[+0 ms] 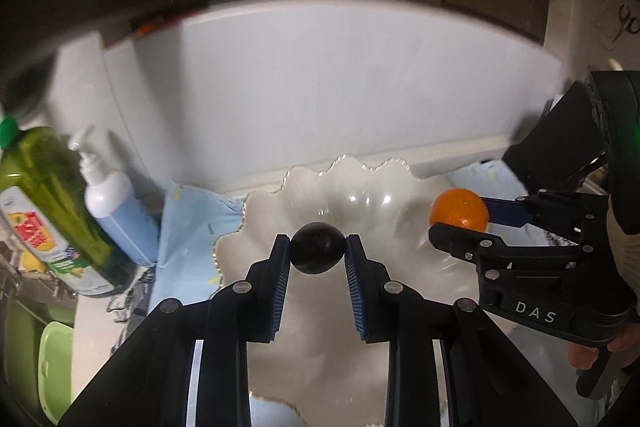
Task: Organize fruits
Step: 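Carry the mandarin and plum into the white bowl and open both tools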
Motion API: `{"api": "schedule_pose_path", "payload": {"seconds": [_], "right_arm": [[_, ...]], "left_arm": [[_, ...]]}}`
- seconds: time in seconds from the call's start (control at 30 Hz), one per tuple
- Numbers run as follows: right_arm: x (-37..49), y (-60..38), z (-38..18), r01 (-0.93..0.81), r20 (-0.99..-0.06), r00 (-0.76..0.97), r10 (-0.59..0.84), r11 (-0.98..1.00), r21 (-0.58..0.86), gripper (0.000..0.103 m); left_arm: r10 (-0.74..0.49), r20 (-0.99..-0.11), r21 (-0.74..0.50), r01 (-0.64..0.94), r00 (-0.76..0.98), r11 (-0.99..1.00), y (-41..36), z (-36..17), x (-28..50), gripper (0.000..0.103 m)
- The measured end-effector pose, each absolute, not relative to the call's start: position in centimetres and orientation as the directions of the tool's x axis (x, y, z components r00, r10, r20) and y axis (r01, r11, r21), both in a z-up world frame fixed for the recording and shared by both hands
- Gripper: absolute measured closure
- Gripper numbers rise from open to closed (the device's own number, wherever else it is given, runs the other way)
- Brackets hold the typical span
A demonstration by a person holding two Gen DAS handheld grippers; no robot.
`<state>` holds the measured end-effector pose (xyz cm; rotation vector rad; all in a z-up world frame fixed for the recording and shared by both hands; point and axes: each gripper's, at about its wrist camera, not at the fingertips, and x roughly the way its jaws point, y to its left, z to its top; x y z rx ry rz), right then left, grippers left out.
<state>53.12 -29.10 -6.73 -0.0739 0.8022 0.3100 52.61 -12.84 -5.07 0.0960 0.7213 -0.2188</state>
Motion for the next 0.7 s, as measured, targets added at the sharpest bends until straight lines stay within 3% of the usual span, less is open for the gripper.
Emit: {"api": "schedule_pose_path", "payload": {"seconds": [0.37,0.7], "right_arm": [[57.4,-29.5,-10.4,-0.293,-0.812,0.548,0.200,0.955,0.037,0.058],[59.1,-29.2,-12.2,-0.293,-0.867,0.461,0.191,0.955,0.055,0.058]], "left_arm": [[-0.132,-0.776,0.023,0.237,0.616,0.971,-13.5,-9.6,57.5,0.075],[-0.113,-0.813,0.032,0.238,0.571,0.971,-14.0,-11.0,58.4,0.074]]}}
